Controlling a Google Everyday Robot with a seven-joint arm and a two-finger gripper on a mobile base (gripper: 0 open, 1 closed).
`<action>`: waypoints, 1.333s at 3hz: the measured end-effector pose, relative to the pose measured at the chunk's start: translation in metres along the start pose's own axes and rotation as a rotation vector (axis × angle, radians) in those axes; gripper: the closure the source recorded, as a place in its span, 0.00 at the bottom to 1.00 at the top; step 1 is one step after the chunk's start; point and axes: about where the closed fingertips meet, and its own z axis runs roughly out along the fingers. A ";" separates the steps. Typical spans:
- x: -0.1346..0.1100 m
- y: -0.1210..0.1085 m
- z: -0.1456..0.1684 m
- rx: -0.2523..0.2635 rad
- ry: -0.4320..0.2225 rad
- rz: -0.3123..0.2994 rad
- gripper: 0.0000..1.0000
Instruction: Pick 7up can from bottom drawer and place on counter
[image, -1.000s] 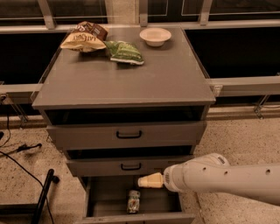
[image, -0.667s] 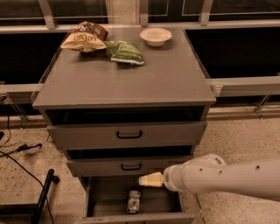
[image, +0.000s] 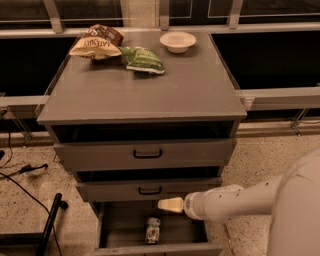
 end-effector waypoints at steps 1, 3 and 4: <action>0.014 -0.009 0.045 -0.036 0.010 0.061 0.00; 0.044 -0.012 0.099 -0.066 0.075 0.075 0.00; 0.057 0.007 0.150 -0.132 0.109 0.047 0.00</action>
Offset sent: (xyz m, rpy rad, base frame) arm 0.0029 0.0202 -0.1111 0.1114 0.0885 -0.0483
